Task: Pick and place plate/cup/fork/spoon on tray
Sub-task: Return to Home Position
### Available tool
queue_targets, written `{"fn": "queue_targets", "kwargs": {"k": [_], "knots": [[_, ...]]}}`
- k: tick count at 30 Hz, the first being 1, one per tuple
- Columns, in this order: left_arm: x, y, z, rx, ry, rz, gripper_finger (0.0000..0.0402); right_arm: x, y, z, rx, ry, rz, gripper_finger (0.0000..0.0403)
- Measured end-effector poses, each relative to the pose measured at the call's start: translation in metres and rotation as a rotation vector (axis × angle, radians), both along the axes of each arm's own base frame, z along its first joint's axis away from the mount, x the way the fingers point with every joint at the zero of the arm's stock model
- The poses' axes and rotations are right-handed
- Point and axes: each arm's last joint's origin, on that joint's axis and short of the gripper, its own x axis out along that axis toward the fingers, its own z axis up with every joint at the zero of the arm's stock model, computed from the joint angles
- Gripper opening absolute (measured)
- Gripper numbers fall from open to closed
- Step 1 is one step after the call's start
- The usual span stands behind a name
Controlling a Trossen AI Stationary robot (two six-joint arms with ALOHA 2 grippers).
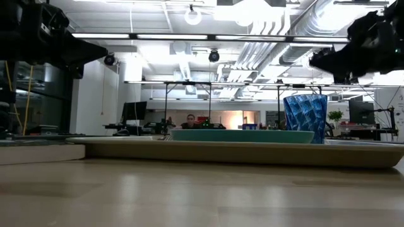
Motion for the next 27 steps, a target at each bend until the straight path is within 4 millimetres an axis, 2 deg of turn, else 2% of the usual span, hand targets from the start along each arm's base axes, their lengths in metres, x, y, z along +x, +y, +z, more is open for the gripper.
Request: {"fn": "queue_targets", "kwargs": {"k": [27], "knots": [[0.0,0.0,0.0,0.0,0.0,0.002,0.0003,0.0023,-0.0011,-0.0034,0.068,0.033,-0.019,0.0]]}}
